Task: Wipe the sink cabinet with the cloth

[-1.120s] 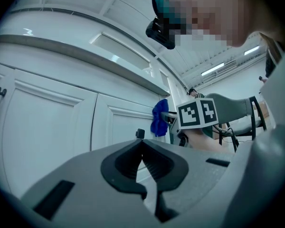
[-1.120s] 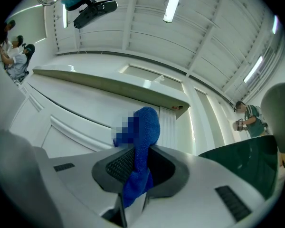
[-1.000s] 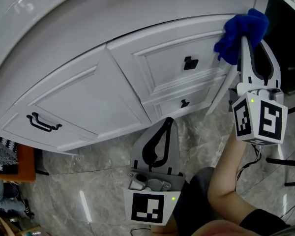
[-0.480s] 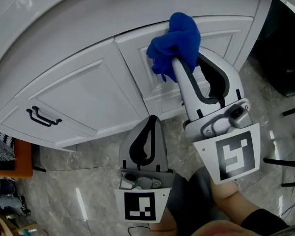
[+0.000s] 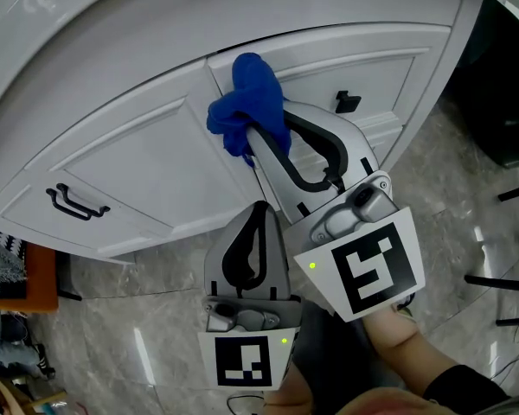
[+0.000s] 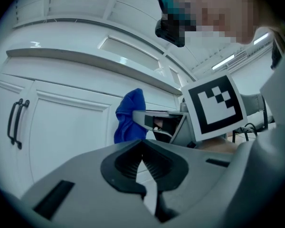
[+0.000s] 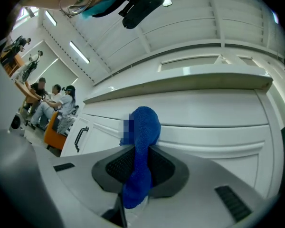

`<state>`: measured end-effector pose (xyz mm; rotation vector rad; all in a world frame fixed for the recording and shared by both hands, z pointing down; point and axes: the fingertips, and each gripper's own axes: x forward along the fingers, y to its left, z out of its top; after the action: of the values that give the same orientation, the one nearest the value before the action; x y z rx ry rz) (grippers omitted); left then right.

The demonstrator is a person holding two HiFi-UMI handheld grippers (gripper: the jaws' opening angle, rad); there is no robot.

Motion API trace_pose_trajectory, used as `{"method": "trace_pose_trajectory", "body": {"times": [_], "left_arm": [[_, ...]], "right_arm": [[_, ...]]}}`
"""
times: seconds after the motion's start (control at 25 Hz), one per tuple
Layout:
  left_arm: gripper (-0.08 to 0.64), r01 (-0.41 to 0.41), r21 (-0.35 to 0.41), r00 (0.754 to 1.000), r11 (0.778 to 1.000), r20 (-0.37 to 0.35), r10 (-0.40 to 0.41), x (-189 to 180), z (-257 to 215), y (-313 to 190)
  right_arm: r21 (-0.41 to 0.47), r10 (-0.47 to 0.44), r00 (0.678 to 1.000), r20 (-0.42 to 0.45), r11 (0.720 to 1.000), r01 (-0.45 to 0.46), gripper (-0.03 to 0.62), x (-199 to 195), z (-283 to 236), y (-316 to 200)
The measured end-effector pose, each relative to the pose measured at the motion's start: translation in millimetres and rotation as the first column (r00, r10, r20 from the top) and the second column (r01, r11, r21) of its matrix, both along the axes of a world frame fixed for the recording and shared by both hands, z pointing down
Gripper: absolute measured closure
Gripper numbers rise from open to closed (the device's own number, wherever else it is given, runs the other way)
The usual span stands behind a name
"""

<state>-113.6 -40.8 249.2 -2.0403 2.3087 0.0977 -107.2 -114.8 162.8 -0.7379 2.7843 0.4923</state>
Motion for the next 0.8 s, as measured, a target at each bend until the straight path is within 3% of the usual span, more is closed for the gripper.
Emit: {"method": "trace_pose_trajectory", "body": {"times": [0.4, 0.64, 0.8], "left_arm": [[0.555, 0.011, -0.015, 1.000, 1.000, -0.007, -0.011, -0.2, 3.7, -3.0], [0.555, -0.046, 0.020, 0.997, 0.999, 0.067, 0.044, 2.7, 7.5, -13.9], [0.555, -0.070, 0.000, 0.997, 0.998, 0.025, 0.070, -0.5, 24.4, -21.8]], "right_arm": [[-0.053, -0.074, 0.996, -0.041, 0.996, 0.072, 0.509, -29.2, 18.6, 9.9], [-0.048, -0.115, 0.993, -0.012, 0.992, 0.114, 0.509, -28.6, 22.6, 3.9], [-0.021, -0.114, 0.993, 0.006, 0.993, 0.114, 0.509, -29.3, 20.0, 5.3]]}}
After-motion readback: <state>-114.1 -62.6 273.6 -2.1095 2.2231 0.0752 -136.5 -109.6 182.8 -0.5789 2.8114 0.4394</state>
